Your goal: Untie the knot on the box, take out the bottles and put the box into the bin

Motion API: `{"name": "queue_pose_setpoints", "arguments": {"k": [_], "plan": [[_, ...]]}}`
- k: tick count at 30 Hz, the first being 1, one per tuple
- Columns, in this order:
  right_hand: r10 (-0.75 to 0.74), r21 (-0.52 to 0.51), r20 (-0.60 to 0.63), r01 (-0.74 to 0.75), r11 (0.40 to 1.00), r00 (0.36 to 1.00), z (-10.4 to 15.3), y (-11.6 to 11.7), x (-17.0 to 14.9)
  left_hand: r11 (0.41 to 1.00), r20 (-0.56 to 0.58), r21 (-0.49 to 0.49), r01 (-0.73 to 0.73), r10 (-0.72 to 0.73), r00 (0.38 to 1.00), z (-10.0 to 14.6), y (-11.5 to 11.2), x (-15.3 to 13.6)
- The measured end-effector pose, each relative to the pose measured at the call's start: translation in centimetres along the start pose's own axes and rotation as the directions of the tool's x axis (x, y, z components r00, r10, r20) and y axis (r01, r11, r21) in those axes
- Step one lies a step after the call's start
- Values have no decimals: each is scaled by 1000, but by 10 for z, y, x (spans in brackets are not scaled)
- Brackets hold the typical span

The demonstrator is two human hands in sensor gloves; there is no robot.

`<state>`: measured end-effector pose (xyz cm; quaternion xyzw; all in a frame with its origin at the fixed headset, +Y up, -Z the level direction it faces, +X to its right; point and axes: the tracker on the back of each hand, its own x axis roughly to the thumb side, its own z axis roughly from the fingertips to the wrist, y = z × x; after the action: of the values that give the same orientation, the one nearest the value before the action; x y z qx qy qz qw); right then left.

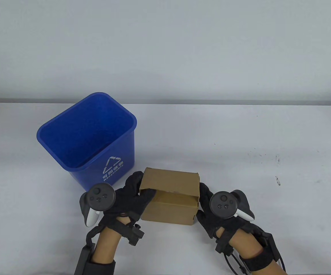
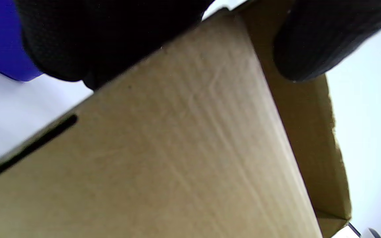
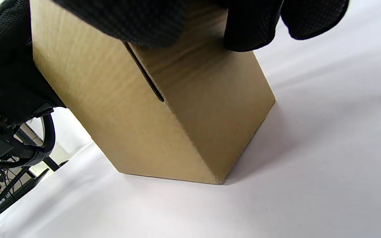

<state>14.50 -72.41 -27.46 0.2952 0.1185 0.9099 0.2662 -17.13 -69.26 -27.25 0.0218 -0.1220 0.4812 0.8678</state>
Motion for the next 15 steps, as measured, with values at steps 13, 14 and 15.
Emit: {"name": "queue_pose_setpoints", "arguments": {"k": [13,14,15], "plan": [[0,-16,13,0,1000,1000,0,0,-1,996,-115,-32,-80,76,990,-3,7,-11],[2,-16,13,-1,1000,1000,0,0,-1,996,-124,-38,-80,75,989,-3,7,-11],[5,-16,13,-4,1000,1000,0,0,-1,996,-147,-46,-74,67,987,-2,6,-10]]}}
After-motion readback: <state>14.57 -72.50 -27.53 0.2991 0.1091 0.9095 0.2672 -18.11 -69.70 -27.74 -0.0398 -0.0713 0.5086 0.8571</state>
